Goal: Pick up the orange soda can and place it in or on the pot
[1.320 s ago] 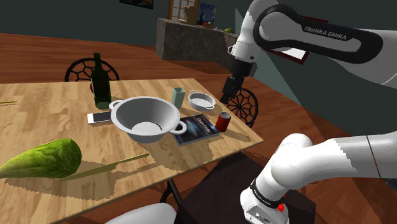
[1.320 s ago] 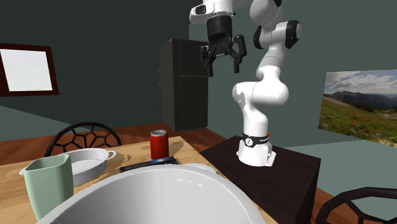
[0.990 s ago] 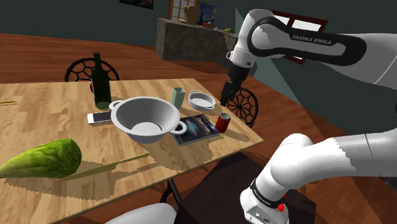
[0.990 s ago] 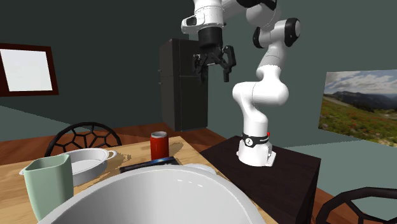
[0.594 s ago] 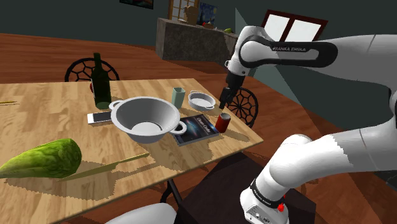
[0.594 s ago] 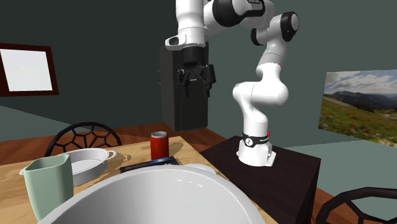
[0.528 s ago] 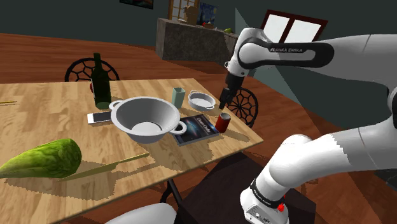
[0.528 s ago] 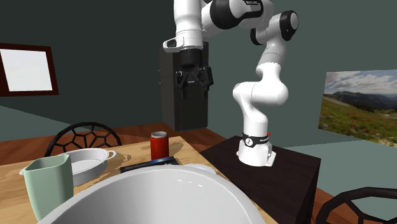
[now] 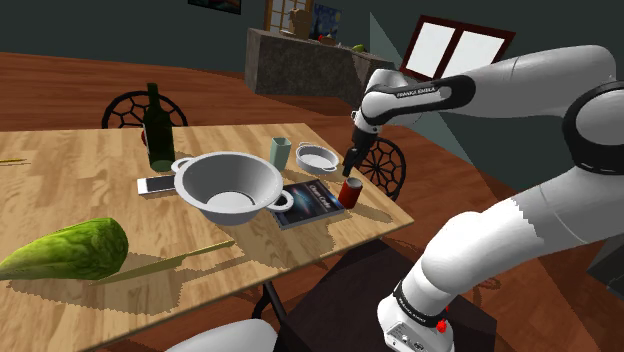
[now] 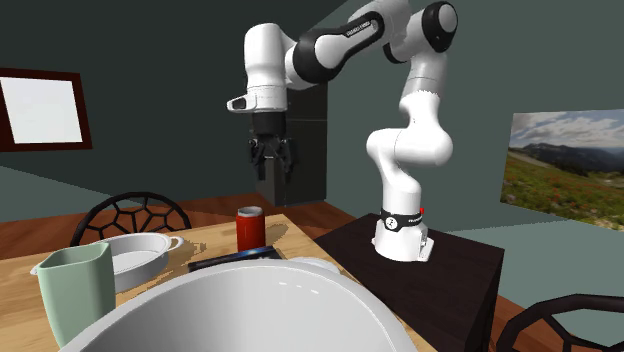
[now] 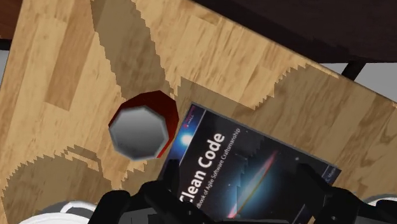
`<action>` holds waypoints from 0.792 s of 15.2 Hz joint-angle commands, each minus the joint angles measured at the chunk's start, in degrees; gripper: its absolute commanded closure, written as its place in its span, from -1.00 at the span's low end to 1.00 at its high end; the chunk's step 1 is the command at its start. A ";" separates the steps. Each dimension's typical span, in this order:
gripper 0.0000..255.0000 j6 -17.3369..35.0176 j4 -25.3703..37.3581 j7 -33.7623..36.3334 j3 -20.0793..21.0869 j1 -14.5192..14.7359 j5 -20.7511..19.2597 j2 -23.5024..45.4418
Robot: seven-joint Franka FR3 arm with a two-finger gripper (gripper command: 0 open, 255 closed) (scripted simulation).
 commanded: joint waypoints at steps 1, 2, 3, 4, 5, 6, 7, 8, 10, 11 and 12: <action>-1.00 3.21 0.86 -1.92 -1.70 -0.45 -0.21 3.69; -1.00 4.74 1.37 -2.88 -2.52 -0.63 -0.13 5.59; -1.00 6.22 1.95 -3.88 -3.32 -0.78 0.05 7.53; -1.00 7.67 2.60 -4.93 -4.10 -0.93 0.33 9.52; -1.00 9.07 3.33 -6.02 -4.87 -1.06 0.72 11.54; -1.00 10.43 4.13 -7.16 -5.61 -1.19 1.24 13.61; -1.00 11.73 5.00 -8.35 -6.30 -1.33 1.88 15.71; -1.00 12.97 5.94 -9.60 -6.95 -1.49 2.64 17.84; -1.00 14.54 6.27 -10.63 -7.32 -1.63 3.46 19.76; -1.00 15.35 5.97 -10.84 -7.36 -1.61 3.75 20.33; -1.00 16.17 5.69 -11.07 -7.39 -1.58 4.05 20.90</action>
